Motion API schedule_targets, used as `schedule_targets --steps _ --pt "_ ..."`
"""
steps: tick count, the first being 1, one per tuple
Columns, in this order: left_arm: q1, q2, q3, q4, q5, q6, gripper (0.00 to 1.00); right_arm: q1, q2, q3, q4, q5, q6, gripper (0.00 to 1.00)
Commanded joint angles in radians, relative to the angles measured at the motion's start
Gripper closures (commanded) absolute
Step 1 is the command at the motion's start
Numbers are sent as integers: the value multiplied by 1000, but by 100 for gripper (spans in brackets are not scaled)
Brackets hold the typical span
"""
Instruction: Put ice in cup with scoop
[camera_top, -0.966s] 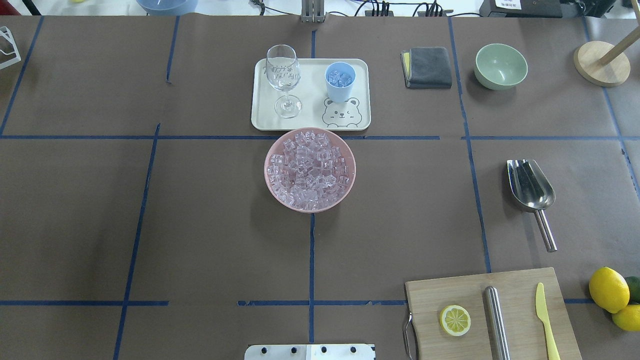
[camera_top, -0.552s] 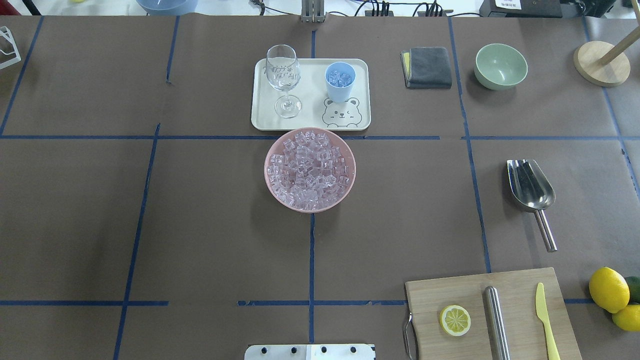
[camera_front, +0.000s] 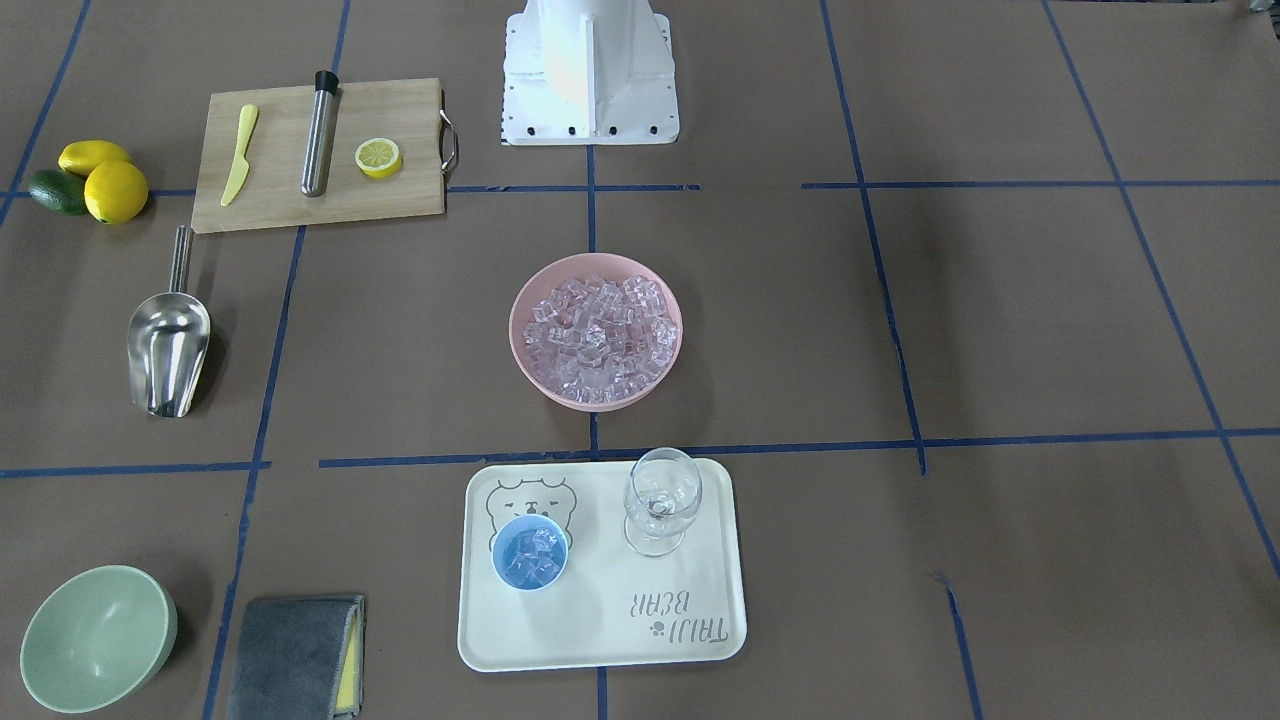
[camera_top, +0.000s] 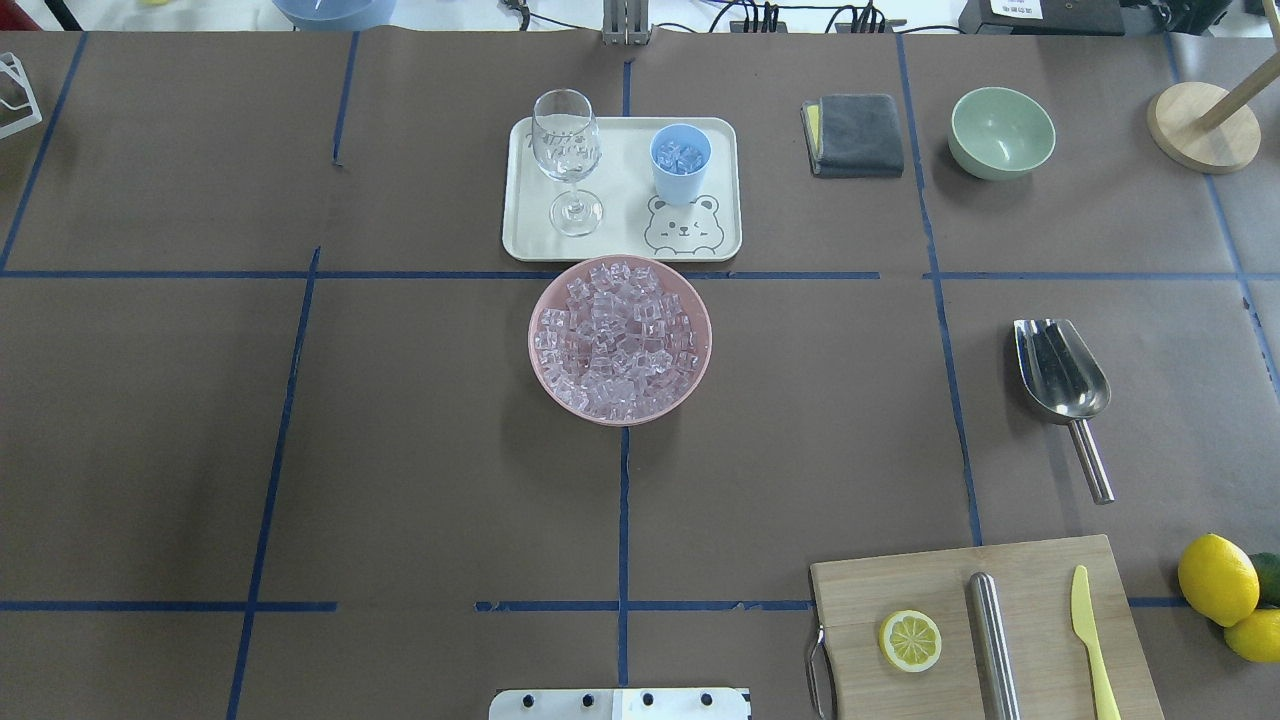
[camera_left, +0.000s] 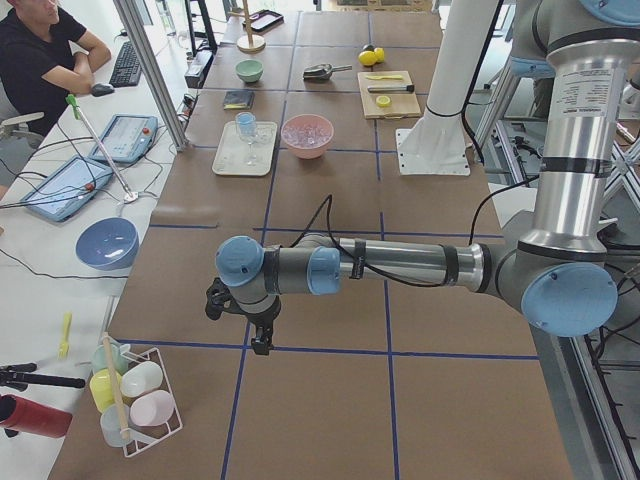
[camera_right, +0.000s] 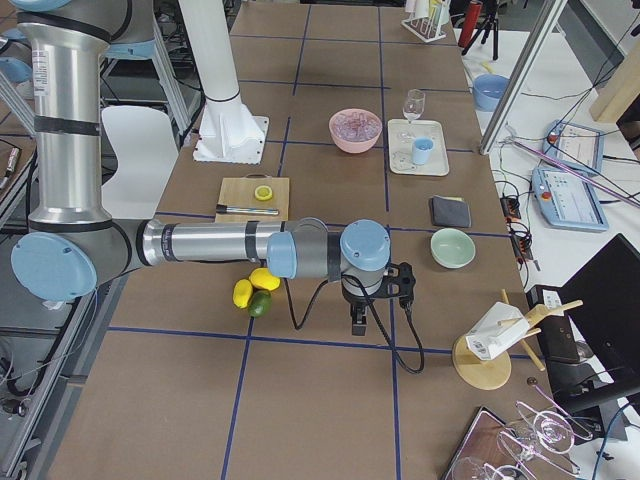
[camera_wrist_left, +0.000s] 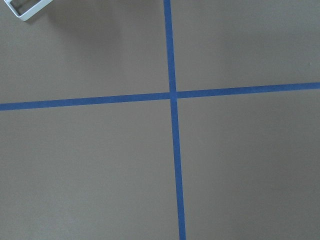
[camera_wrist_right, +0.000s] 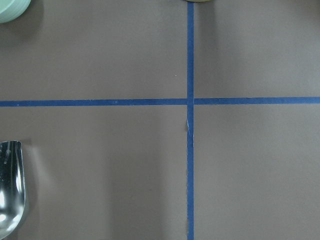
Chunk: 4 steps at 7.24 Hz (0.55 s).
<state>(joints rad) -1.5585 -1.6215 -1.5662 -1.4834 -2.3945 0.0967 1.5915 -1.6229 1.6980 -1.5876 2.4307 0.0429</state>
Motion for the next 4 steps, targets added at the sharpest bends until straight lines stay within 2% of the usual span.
schedule_targets --steps 1,4 --pt "0 -1 0 0 0 0 0 1 1 0 0 4 0 0" --pt "0 -5 0 0 0 -2 0 5 6 2 2 2 0 0"
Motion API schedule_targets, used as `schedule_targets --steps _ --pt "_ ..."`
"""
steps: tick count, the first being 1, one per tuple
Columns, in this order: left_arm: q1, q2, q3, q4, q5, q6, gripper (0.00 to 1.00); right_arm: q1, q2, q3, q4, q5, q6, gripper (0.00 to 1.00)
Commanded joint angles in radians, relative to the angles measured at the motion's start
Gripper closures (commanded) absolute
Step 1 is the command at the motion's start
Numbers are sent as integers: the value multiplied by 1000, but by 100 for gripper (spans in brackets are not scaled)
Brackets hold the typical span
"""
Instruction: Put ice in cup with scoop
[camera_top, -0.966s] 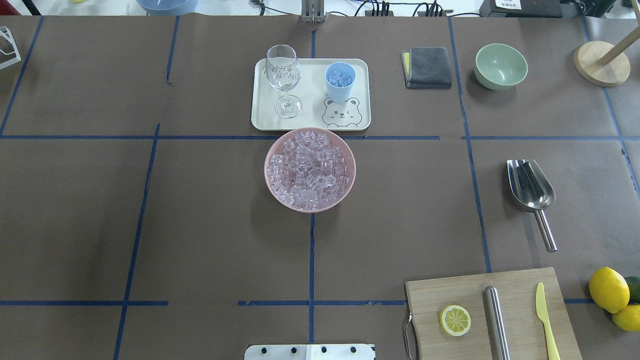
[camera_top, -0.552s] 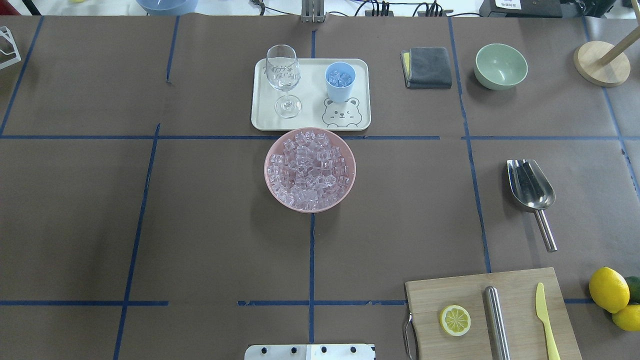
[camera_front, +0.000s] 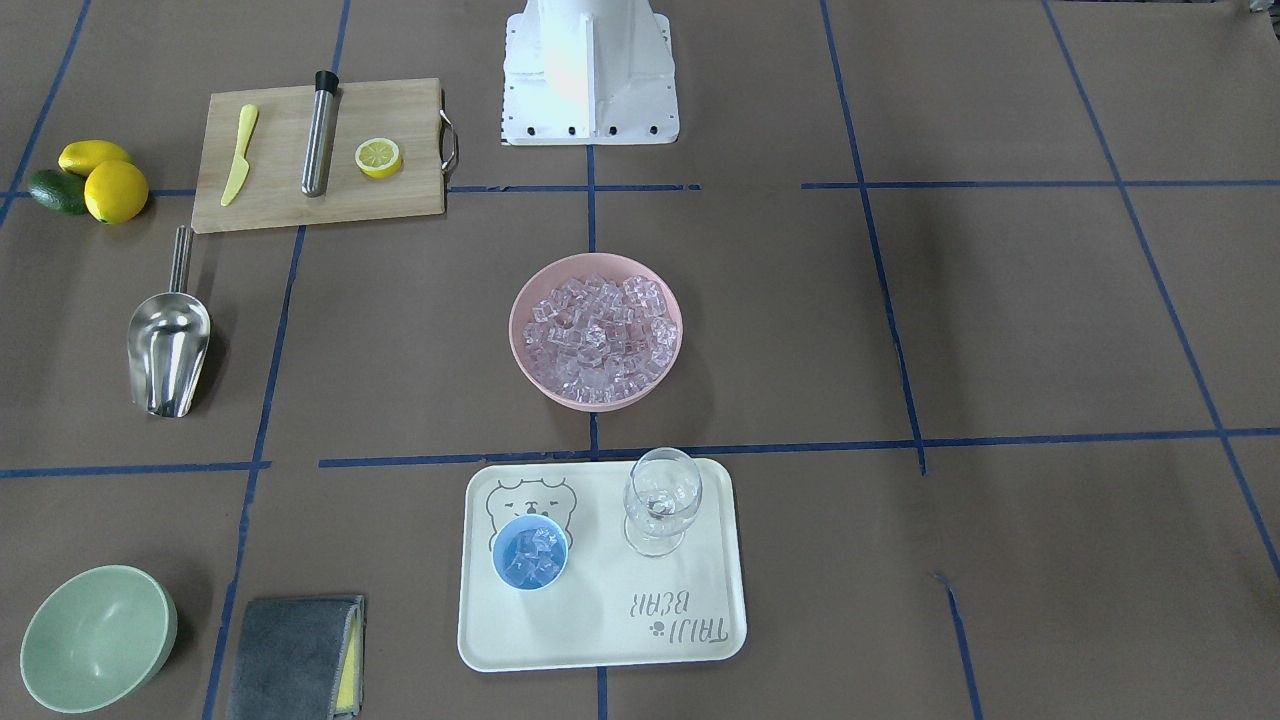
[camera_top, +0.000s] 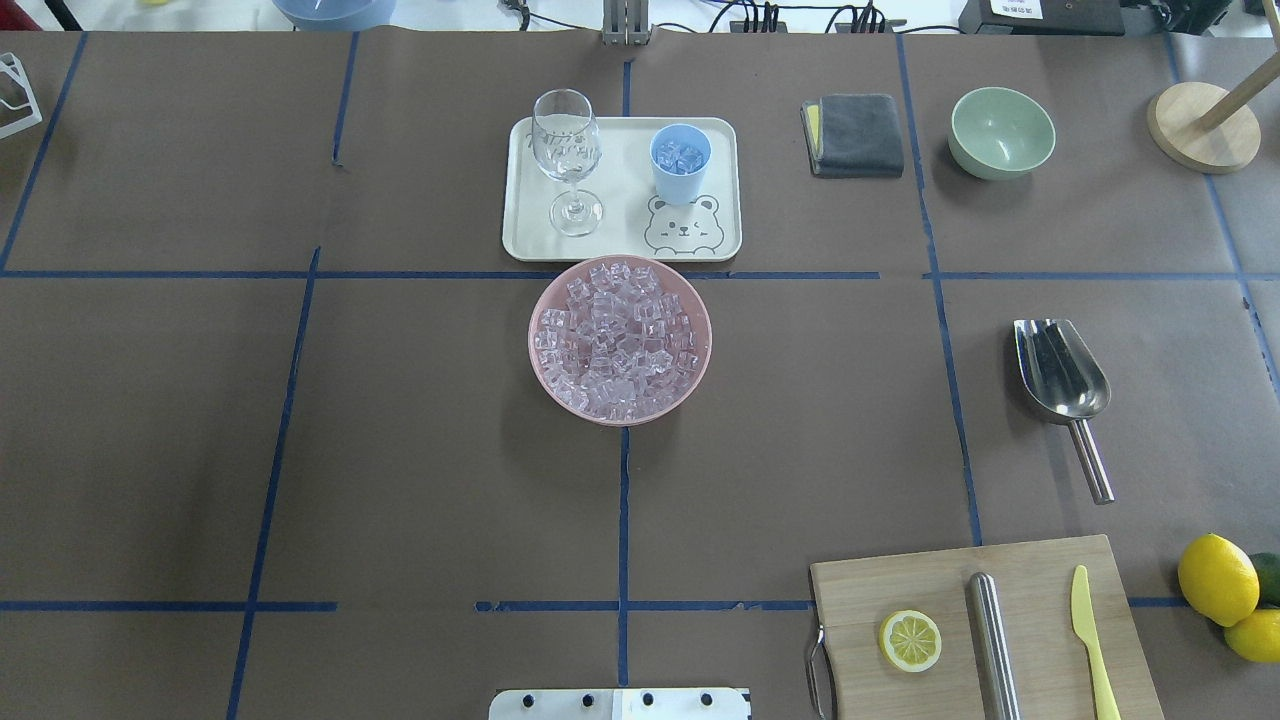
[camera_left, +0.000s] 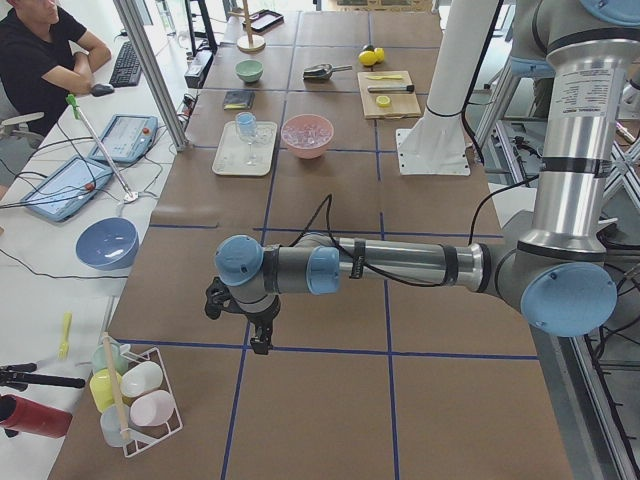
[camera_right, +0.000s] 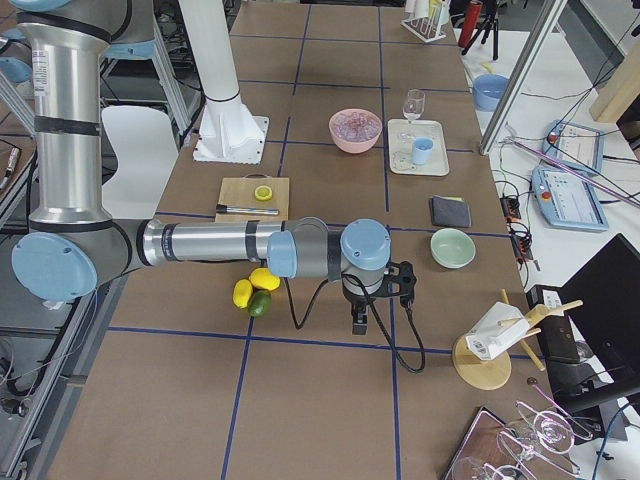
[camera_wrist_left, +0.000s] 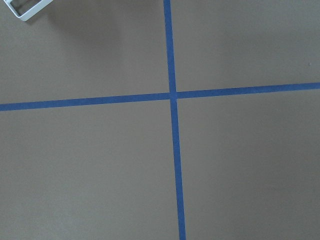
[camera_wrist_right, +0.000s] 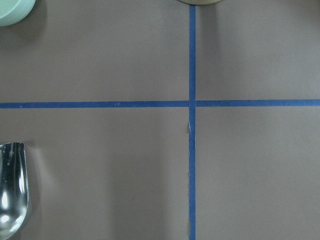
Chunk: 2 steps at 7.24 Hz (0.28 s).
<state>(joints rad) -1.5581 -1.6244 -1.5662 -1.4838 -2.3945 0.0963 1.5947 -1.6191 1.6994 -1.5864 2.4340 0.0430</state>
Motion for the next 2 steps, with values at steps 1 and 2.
schedule_targets --steps 1,2 --pt "0 -2 -2 0 0 0 0 2 4 3 0 -1 2 0" --pt "0 -3 0 0 0 0 0 2 7 8 0 -3 3 0"
